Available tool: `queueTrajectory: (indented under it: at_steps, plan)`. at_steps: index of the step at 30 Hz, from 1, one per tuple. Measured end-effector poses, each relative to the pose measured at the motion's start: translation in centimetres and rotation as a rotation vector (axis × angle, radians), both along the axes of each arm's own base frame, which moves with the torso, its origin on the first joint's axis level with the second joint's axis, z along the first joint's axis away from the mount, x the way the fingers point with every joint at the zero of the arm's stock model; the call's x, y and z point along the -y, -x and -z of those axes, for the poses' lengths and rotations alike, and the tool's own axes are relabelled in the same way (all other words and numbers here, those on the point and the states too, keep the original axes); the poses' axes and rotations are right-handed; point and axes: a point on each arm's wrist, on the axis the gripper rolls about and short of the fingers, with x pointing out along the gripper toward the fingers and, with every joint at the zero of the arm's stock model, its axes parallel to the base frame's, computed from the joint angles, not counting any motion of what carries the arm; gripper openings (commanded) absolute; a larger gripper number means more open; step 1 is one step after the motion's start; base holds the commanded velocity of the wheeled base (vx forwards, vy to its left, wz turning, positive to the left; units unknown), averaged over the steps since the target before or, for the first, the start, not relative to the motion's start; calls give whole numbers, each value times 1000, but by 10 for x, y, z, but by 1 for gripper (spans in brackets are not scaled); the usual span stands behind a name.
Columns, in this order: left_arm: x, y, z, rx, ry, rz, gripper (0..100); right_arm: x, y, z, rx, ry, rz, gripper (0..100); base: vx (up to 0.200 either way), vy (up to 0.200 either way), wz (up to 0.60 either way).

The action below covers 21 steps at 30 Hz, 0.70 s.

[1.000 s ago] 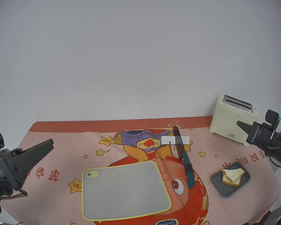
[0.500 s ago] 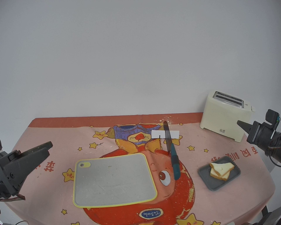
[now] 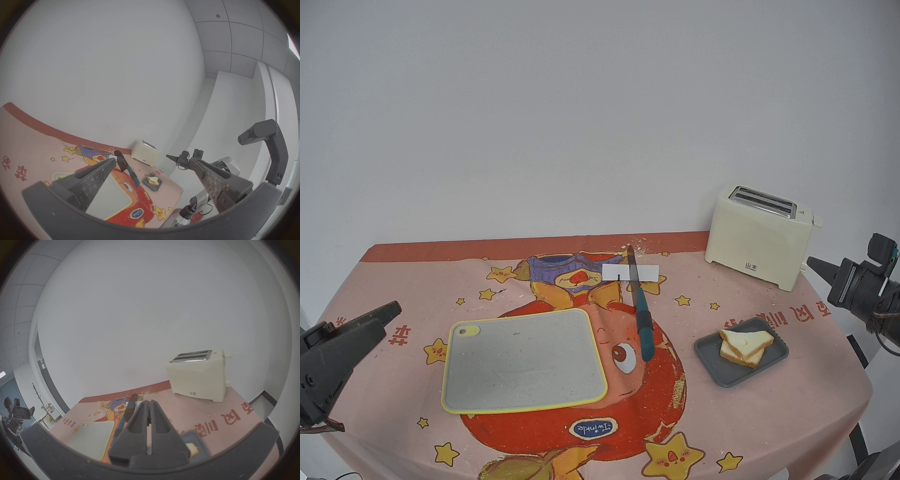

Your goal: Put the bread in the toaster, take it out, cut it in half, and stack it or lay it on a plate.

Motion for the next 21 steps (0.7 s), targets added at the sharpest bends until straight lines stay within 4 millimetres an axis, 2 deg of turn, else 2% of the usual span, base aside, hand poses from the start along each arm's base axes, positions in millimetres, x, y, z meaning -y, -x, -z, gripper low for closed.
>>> queueTrajectory:
  at_steps: [17, 21]
  plan:
    - [-3, 6, 2, 21, 2, -3, 100, 0, 0, 0, 0, 3, 2, 0, 0, 200, 0]
    - [-7, 14, 2, 54, 7, -11, 100, 2, 3, -1, 14, 27, 10, 0, 0, 0, 0]
